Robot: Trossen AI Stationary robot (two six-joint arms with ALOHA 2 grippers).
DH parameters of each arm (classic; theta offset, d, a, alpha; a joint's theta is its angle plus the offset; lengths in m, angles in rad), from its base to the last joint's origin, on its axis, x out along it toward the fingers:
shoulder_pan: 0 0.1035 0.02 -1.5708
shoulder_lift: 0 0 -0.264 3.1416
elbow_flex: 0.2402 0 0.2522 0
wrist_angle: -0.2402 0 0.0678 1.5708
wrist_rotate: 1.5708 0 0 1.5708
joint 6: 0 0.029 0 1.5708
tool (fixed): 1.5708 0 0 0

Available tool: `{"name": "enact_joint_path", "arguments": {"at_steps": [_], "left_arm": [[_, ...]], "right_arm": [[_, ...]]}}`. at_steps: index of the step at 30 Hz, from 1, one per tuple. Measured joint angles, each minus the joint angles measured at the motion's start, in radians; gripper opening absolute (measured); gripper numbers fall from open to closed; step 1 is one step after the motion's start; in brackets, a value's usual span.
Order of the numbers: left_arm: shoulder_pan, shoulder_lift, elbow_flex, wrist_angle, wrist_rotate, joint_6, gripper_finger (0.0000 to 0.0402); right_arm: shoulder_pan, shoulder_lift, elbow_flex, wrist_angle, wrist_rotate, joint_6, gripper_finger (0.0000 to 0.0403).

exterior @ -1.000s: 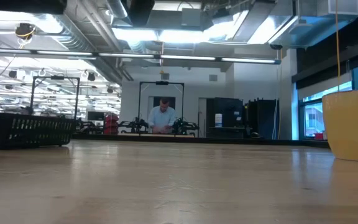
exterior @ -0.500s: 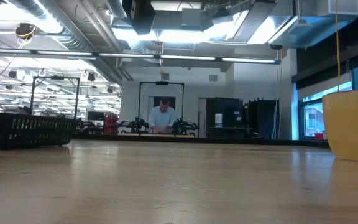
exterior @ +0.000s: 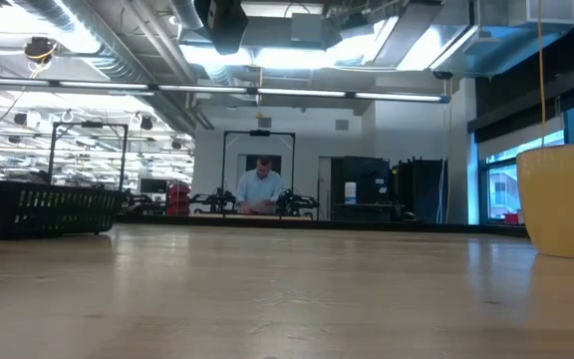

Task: Pick and place Stevia / Truvia into bins
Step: Put the stevia packet into the black bin

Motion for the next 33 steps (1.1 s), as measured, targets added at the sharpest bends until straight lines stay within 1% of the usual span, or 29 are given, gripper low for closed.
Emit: {"name": "enact_joint_path", "arguments": {"at_steps": [3,6,9,13,16,18,21,23,25,27,29,33], "left_arm": [[0.0,0.0,0.0,-0.001,0.002,0.01,0.0008],[0.0,0.0,0.0,-0.003,0.001,0.009,0.001],[0.0,0.0,0.0,-0.007,0.001,-0.004,0.0012],[0.0,0.0,0.0,-0.039,-0.022,-0.008,0.001],[0.0,0.0,0.0,-0.122,-0.096,-0.04,0.001],[0.0,0.0,0.0,-0.198,-0.182,-0.108,0.001],[0.002,0.0,0.0,-0.341,-0.324,-0.243,0.001],[0.003,0.0,0.0,-0.44,-0.389,-0.326,0.0009],[0.008,0.0,0.0,-0.524,-0.437,-0.41,0.0009],[0.024,0.0,0.0,-0.587,-0.459,-0.514,0.0009],[0.043,0.0,0.0,-0.644,-0.46,-0.598,0.0008],[0.085,0.0,0.0,-0.775,-0.446,-0.702,0.0008]], "right_arm": [[0.001,0.0,0.0,-0.009,-0.001,-0.049,0.0002],[0.001,0.0,0.0,-0.016,0.0,-0.07,0.0005],[0.001,-0.001,0.003,-0.046,0.0,-0.081,0.0021],[-0.007,-0.001,0.001,-0.225,0.017,-0.162,0.0061],[-0.02,-0.001,0.001,-0.384,0.055,-0.145,0.0088],[-0.026,-0.001,0.0,-0.484,0.079,-0.079,0.0098],[-0.028,-0.001,0.0,-0.584,0.078,0.03,0.0106],[-0.026,-0.001,0.0,-0.639,0.076,0.066,0.0107],[-0.022,-0.001,0.0,-0.668,0.075,0.066,0.0108],[-0.017,-0.001,0.0,-0.67,0.075,0.064,0.0108],[-0.012,-0.001,0.0,-0.662,0.078,0.061,0.0108],[-0.008,-0.001,0.0,-0.659,0.075,0.062,0.0108]]}}
